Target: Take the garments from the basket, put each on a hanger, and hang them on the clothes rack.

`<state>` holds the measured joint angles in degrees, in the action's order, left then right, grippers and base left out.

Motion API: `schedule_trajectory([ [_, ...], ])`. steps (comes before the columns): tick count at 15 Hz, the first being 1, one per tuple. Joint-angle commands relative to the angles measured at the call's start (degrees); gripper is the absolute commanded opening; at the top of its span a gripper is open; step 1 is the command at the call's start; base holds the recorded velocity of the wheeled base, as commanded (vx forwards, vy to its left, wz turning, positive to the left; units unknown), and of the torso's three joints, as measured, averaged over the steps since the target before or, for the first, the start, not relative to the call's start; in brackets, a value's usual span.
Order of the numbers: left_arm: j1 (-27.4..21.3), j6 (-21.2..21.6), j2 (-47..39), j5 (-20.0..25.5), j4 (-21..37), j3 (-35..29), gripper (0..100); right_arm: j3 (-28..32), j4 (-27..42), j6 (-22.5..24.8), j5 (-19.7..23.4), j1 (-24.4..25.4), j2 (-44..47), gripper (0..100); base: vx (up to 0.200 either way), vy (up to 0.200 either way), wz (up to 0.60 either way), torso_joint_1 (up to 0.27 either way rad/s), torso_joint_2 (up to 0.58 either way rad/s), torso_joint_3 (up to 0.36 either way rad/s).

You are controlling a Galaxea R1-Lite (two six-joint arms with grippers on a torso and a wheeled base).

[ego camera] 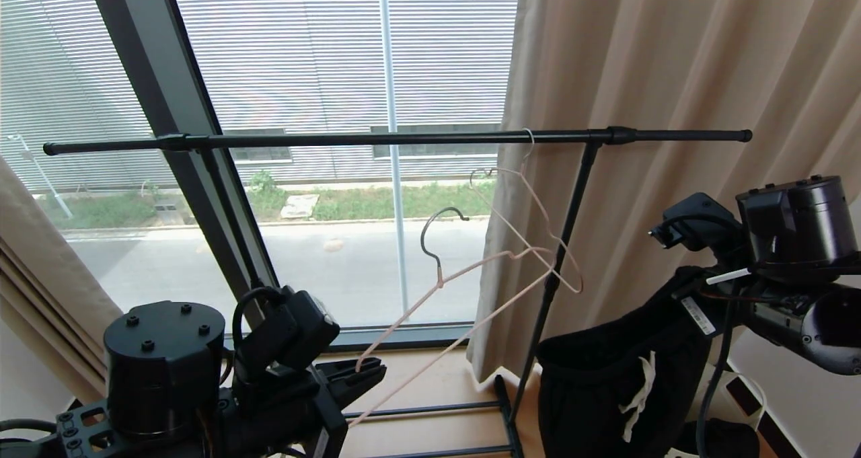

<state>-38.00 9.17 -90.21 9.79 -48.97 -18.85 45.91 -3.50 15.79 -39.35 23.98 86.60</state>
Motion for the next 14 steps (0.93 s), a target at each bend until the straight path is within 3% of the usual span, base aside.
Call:
schedule_trajectory([
  [1,0.2,0.3,1.9,0.1,-0.1,2.2,0,-0.1,0.0,0.0,0.0,0.5,-0.4,0,0.000,0.000,0.00,0.000,0.00,0.000],
  [4,-0.3,1.0,2.1,3.0,-0.2,4.3,0,-1.3,-0.6,-0.1,-0.3,2.1,-1.1,0,0.000,0.000,0.00,0.000,0.00,0.000],
  [6,-0.4,1.4,4.0,5.3,-0.2,5.9,0,-4.3,-3.7,-0.1,-4.2,3.8,-3.0,0,0.000,0.000,0.00,0.000,0.00,0.000],
  [8,-0.6,2.7,4.2,7.9,-0.1,6.9,0,-4.9,-4.3,-0.1,-4.9,5.6,-2.9,0,0.000,0.000,0.00,0.000,0.00,0.000],
  [14,-4.5,3.5,0.1,8.0,-1.3,5.5,0,-4.9,-4.5,-0.1,-4.9,7.0,-2.0,0,0.000,0.000,0.00,0.000,0.00,0.000],
])
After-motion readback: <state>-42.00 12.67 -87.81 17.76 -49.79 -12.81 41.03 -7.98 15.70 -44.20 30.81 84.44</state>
